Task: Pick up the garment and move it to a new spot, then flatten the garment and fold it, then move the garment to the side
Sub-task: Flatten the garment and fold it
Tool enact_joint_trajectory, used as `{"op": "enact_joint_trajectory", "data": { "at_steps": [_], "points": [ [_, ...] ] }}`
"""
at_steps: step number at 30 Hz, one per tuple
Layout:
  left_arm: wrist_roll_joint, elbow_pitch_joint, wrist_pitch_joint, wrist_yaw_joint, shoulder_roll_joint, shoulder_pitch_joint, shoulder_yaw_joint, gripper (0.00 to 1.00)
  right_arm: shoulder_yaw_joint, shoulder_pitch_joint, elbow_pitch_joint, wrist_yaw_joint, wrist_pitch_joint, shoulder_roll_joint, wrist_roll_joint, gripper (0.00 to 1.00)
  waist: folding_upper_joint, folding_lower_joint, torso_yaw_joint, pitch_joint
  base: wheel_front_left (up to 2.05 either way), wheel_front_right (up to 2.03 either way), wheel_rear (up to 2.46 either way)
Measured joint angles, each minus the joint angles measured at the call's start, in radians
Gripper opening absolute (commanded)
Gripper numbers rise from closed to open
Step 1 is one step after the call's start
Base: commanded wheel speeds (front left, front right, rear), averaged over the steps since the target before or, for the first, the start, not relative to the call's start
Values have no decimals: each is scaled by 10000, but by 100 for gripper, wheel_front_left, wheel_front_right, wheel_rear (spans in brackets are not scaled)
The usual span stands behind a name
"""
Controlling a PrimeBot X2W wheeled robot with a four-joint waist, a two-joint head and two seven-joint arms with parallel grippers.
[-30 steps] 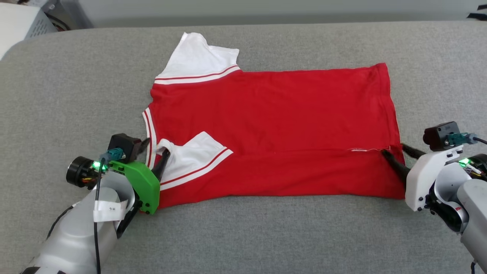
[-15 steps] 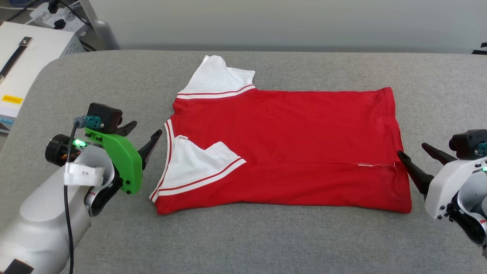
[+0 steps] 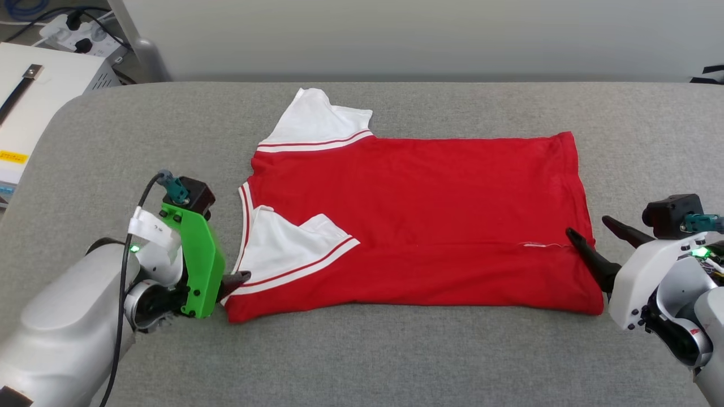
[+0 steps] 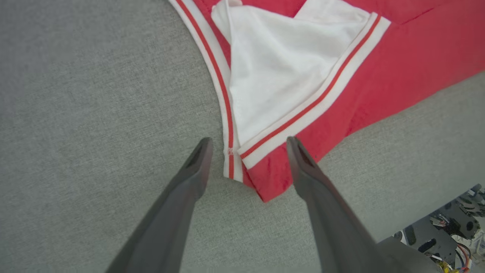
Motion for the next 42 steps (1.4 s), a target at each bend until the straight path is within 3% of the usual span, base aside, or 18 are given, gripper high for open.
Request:
{"op": "enact_joint_trajectory", "data": {
  "at_steps": [6,19,20,21,31,42],
  "points": [
    [12,244,477,15,29,17,-349,100,10,-2,-48,0,127,167,0,100,0,0,-217,217,0,0,0],
    [-38,1229,203,0,-163,169,-721,100,174,-198,107,0,56,307,13,100,0,0,-547,778,0,0,0],
    [-58,1246,192,-2,-163,165,-746,36,173,-213,127,0,35,297,23,100,0,0,-540,785,0,0,0],
    [-79,1231,151,0,-165,165,-773,0,173,-216,142,0,27,284,33,100,0,0,-529,781,0,0,0],
    [-21,316,-1074,-4,236,164,-1308,0,-63,-469,-67,0,301,-476,148,100,0,0,-414,439,0,0,0],
    [234,-650,-1925,-4,690,140,-1409,0,163,-827,-1285,0,3425,-1841,782,100,0,0,-104,275,0,0,0]
  ]
}}
